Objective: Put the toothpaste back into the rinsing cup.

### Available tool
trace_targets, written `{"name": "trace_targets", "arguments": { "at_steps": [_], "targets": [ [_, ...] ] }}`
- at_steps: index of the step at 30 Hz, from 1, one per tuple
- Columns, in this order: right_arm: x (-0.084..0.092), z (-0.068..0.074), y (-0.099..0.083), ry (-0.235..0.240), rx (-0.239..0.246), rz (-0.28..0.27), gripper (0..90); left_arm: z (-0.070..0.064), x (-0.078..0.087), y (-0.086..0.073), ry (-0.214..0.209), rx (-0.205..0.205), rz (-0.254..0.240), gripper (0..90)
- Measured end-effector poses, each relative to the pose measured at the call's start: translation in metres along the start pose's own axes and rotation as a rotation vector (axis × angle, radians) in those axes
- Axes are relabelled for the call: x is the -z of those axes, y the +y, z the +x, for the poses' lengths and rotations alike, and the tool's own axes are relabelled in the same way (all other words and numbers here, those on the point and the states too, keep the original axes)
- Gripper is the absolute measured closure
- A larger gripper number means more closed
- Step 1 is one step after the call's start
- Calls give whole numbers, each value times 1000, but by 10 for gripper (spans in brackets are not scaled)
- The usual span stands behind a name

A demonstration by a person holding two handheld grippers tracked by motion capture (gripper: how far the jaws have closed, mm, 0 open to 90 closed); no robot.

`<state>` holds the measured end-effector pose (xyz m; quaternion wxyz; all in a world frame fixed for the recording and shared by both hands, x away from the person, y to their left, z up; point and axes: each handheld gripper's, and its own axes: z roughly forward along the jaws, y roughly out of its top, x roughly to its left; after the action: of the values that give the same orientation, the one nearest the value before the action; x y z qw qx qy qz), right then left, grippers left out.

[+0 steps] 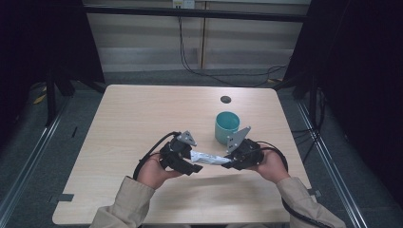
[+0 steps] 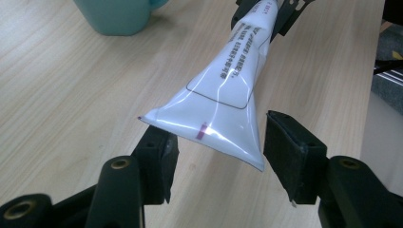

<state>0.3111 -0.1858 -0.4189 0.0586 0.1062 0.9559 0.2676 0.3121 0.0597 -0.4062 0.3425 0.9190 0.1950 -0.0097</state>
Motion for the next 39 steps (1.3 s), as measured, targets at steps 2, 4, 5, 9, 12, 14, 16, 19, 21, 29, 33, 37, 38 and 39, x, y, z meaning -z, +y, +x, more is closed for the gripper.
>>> {"name": "trace_targets", "arguments": {
  "at_steps": [2,4,5,9,12,14,16,19,21,29,33,37,38,39],
  "targets": [
    [0,0,-1,2,1,-3,747,0,1,1,0,6,-1,460],
    [0,0,0,1,3,-8,747,1,0,2,-5,15,1,459],
    [0,0,0,1,3,-8,747,1,0,2,-5,15,1,463],
    [-1,1,1,4,5,-9,745,0,1,3,6,18,-6,504],
    [-1,1,1,8,0,-9,745,1,4,4,3,27,-32,541],
    [-1,1,2,6,-5,-14,745,0,6,7,6,36,-52,541],
    [-1,0,2,10,-14,-28,745,0,9,10,2,38,-62,537],
    [-2,0,4,8,-21,-31,745,0,12,14,5,37,-85,526],
    [-3,0,4,8,-25,-35,745,-1,13,15,5,36,-96,515],
    [-5,2,6,0,-24,-56,750,3,13,11,9,43,-115,466],
    [-6,1,2,1,-41,-65,750,5,13,4,38,41,-121,389],
    [-2,-5,-3,-9,-72,-107,751,8,13,-3,54,49,-129,323],
    [0,-6,-4,-12,-84,-116,751,9,12,-9,58,51,-127,318],
    [2,-7,-4,-16,-89,-130,751,9,10,-12,61,51,-126,310]
  ]
}}
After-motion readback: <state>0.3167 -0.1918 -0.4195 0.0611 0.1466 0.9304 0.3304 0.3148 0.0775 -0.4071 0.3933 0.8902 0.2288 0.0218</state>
